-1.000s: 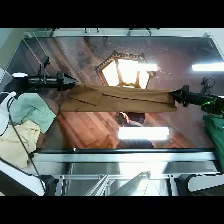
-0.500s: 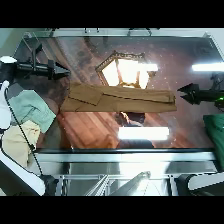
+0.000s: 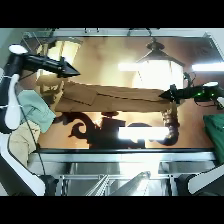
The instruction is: Fold the shirts.
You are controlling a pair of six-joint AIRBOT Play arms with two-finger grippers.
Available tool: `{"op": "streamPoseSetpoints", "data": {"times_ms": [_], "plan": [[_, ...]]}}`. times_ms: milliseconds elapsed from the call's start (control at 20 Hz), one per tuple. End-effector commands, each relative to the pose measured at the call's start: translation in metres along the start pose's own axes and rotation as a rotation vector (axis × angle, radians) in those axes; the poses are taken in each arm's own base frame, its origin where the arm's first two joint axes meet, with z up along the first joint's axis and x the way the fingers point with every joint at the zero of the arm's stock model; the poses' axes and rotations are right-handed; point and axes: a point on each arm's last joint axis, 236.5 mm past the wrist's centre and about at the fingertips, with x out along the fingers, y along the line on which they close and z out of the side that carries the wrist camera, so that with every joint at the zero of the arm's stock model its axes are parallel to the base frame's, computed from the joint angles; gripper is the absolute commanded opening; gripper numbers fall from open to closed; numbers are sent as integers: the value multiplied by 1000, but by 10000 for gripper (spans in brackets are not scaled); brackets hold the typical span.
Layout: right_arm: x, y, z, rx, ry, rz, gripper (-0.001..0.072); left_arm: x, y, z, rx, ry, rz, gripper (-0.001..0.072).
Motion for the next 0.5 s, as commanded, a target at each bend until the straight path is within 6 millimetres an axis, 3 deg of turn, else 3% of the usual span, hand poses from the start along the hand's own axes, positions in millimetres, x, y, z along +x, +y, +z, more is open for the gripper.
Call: {"op": "streamPoseSetpoints", "data": {"times_ms": [0, 150, 350, 450], "plan": [[-21, 39, 2, -64, 28, 50, 12, 77, -20, -14, 55, 96, 79, 7], [-67, 81, 7, -127, 10, 85, 12, 152, -3, -34, 74, 132, 258, 10], [-114, 179, -3, -275, -17, 256, 12, 230, -16, -46, 161, 104, 286, 10], [-126, 220, -13, -324, -21, 341, 12, 263, -21, -51, 161, 136, 266, 10]]}}
